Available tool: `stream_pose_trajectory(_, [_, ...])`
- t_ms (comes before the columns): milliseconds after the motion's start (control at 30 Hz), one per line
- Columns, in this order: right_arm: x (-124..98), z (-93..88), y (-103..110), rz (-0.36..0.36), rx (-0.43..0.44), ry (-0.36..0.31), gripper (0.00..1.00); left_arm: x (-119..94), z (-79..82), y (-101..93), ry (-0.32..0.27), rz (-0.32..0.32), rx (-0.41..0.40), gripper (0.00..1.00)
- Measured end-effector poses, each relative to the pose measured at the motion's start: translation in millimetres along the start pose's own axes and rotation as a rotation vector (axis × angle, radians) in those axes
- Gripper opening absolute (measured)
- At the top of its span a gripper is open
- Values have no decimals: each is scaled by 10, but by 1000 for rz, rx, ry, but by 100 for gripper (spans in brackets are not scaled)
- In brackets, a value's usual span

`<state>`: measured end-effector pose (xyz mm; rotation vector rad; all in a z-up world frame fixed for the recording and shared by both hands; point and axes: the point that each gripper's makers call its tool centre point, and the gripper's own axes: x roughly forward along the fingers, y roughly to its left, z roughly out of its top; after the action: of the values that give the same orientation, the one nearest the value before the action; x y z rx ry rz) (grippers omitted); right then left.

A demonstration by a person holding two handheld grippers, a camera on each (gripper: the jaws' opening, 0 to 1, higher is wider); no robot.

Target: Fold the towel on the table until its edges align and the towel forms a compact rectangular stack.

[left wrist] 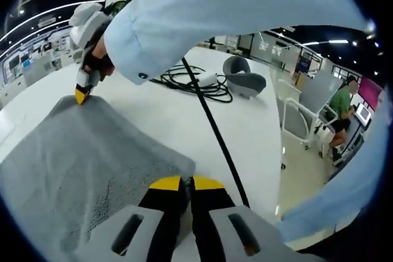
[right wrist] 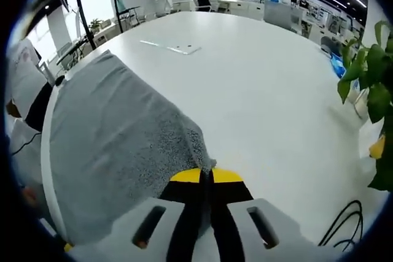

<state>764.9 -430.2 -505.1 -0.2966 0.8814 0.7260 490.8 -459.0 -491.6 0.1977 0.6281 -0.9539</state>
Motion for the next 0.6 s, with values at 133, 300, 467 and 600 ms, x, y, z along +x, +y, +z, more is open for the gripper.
stream_pose_trajectory(133, [-68,56,15,-3,12,3,1,-69,57,13,-18,6,0,4])
stream_pose_trajectory(300, [-188,164,67,-12,29,1,1,-188,137,46,-42,16,8,4])
stream_pose_trajectory(467, [-301,310,95,-23,44,4,1,-317,240,78,-70,25,13,4])
stream_pose_trajectory(600, [-413,447,158,-32,38,3,1,-456,348,90,-102,30,21,4])
